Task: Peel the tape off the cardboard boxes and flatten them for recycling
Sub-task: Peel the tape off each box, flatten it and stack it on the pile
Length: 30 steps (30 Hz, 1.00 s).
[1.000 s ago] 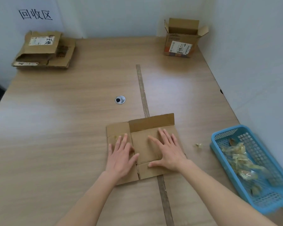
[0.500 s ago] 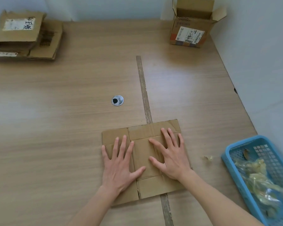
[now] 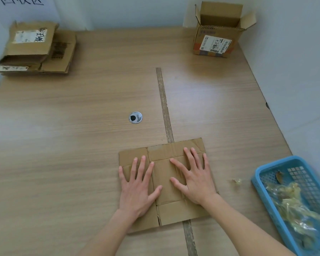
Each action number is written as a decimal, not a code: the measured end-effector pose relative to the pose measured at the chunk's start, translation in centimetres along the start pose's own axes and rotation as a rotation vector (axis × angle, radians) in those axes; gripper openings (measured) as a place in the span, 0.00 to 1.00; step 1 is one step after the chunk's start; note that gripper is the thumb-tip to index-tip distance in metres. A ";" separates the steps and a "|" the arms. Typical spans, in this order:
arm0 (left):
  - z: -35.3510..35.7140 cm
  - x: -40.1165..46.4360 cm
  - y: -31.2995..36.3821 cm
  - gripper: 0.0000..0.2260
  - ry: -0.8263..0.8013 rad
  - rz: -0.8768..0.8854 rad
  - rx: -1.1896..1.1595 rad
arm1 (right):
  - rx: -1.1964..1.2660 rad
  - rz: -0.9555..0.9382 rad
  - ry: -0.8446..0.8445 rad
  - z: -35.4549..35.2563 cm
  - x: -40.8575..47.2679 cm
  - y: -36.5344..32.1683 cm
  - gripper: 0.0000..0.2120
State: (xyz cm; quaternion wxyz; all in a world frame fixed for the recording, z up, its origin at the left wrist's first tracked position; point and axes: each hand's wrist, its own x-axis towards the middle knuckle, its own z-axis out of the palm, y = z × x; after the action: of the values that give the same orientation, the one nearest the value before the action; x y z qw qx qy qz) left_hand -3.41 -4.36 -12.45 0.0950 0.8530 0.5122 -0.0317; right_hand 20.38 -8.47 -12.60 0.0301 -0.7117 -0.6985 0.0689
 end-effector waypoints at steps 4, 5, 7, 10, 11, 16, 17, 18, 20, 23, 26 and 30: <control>-1.7 -1.2 0.5 0.36 -0.037 -0.199 -0.052 | 0.139 0.049 -0.086 -1.4 -1.1 -0.7 0.31; -2.1 -1.9 0.8 0.38 -0.029 -0.315 -0.081 | 0.211 0.094 -0.091 -1.7 -1.9 -0.8 0.32; -2.9 -3.5 2.0 0.43 -0.042 -0.517 -0.162 | 0.270 0.248 -0.094 -2.3 -3.8 -0.9 0.38; -3.6 -5.1 3.3 0.46 -0.124 -0.595 -0.254 | 0.313 0.483 -0.189 -2.9 -6.0 -1.0 0.42; -4.0 -5.3 3.5 0.47 -0.129 -0.625 -0.329 | 0.360 0.512 -0.201 -3.3 -6.4 -1.1 0.42; -6.4 -6.9 3.2 0.51 -0.065 -0.608 -0.517 | 0.493 0.495 -0.109 -5.9 -7.2 -2.3 0.38; -7.3 -7.5 3.1 0.51 -0.048 -0.582 -0.503 | 0.496 0.477 -0.112 -6.6 -7.4 -2.9 0.39; -8.2 -8.1 3.1 0.51 -0.031 -0.563 -0.485 | 0.498 0.457 -0.123 -7.4 -7.5 -3.5 0.40; -10.7 -9.2 2.6 0.51 0.002 -0.536 -0.469 | 0.503 0.399 -0.148 -9.2 -7.4 -4.8 0.40; -15.5 -10.9 0.5 0.51 0.080 -0.530 -0.500 | 0.498 0.319 -0.118 -13.4 -6.5 -7.1 0.34; -21.3 -12.9 -2.8 0.52 0.173 -0.529 -0.457 | 0.461 0.264 -0.072 -18.7 -4.8 -10.7 0.32; -29.7 -16.8 -7.7 0.52 0.328 -0.545 -0.380 | 0.451 0.134 0.002 -25.9 -2.8 -17.6 0.32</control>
State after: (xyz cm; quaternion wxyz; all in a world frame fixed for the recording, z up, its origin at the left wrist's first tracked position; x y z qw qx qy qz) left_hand -19.47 -9.66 18.17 0.1566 0.6460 0.7259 0.1769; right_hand 6.54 -9.47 15.56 0.1844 -0.7317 -0.6167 0.2245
